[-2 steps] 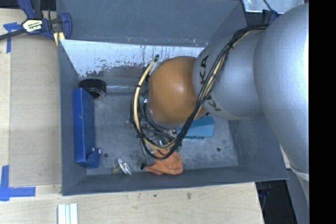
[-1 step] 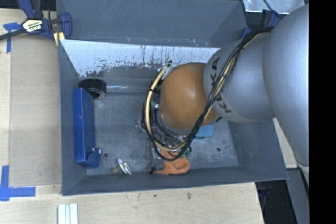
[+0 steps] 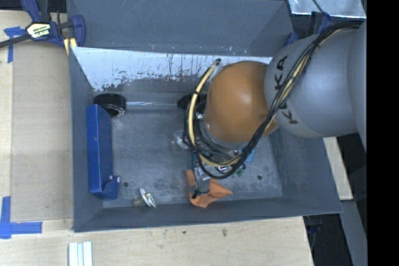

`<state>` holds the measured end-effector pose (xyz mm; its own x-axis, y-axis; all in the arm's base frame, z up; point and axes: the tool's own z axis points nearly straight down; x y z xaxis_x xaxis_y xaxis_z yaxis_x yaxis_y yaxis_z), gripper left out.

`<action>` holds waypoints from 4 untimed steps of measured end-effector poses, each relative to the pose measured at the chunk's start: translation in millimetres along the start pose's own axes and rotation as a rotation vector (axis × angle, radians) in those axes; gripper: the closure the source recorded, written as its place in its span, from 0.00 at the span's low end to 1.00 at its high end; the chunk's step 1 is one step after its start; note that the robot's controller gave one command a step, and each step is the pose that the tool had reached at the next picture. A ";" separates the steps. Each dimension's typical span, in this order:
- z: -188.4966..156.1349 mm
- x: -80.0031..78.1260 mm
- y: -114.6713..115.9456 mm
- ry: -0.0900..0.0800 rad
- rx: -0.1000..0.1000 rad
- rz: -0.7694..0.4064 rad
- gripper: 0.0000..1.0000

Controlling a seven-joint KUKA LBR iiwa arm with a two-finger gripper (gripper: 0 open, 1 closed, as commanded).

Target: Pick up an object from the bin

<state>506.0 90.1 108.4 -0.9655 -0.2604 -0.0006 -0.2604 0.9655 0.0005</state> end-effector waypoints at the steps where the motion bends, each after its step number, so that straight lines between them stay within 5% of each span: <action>1: 11.2 7.1 -28.4 -0.009 0.002 -0.025 0.00; 2: 37.4 19.8 -33.0 -0.003 -0.001 -0.154 1.00; 3: 37.4 19.7 -33.0 -0.003 -0.001 -0.153 1.00; 4: 16.6 47.6 -96.8 0.000 0.001 -0.157 1.00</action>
Offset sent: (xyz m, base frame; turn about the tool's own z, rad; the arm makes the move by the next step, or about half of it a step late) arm -0.0113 -0.0382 -0.0384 -0.1553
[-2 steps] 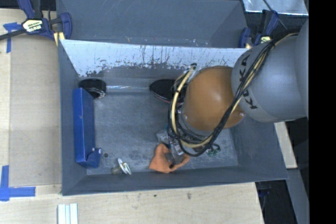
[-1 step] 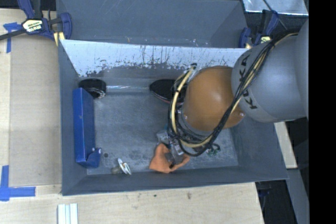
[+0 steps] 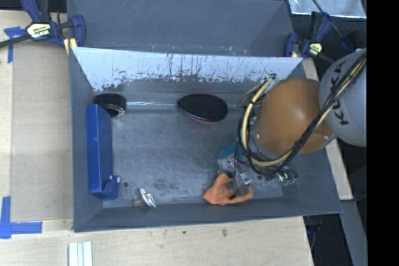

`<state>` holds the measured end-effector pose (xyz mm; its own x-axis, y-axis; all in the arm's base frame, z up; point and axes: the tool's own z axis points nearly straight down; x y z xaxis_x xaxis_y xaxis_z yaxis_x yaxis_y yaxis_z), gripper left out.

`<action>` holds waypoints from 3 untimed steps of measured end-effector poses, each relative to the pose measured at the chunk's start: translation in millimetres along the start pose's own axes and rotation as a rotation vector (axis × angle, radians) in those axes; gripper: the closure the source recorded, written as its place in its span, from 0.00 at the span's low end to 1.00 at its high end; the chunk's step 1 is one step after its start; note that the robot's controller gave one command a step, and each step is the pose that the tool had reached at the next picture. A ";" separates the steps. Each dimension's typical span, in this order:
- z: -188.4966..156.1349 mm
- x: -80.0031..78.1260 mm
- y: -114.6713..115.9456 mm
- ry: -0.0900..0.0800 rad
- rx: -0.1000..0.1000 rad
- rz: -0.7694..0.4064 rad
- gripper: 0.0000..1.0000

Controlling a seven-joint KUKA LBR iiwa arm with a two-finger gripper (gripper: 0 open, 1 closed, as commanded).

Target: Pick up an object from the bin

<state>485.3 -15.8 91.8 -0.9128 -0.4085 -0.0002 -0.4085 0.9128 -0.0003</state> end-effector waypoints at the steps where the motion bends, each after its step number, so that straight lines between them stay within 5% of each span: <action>1: 0.0 0.0 0.0 0.000 0.000 0.001 1.00; 2: -51.7 -14.6 -3.6 0.005 -0.004 -0.001 1.00; 3: -103.0 -4.7 -17.7 -0.001 -0.002 -0.005 1.00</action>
Offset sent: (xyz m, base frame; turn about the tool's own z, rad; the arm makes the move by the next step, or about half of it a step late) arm 0.0295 0.0041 0.0985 -0.0033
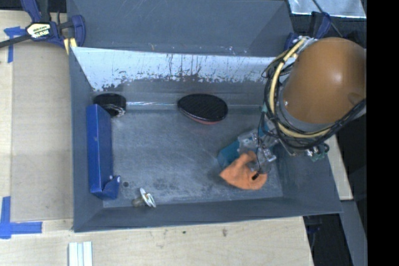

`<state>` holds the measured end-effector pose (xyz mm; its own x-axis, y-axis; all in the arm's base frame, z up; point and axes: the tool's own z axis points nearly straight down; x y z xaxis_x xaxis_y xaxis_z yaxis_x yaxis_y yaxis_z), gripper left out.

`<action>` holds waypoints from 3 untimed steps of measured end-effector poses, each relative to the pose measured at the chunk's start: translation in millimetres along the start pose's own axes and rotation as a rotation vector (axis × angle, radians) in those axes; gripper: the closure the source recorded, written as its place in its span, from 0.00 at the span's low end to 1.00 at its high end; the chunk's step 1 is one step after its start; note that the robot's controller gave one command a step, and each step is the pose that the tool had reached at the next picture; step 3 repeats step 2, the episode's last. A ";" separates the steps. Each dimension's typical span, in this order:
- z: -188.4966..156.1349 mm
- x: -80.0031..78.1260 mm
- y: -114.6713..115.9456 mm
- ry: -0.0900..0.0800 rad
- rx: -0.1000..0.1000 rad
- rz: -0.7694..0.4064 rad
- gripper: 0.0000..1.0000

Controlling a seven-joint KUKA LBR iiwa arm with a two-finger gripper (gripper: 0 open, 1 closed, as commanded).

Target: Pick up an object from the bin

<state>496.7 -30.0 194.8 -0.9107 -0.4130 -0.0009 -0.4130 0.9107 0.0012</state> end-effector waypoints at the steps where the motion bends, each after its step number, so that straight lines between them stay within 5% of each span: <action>1: -44.4 -19.1 -13.0 -0.002 0.002 -0.018 1.00; 2: -92.4 -20.4 2.5 0.003 -0.002 -0.039 1.00; 3: -92.4 -20.4 2.5 0.003 -0.002 -0.039 1.00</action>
Offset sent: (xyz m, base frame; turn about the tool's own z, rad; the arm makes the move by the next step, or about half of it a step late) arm 0.0071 0.0339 0.1751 -0.0761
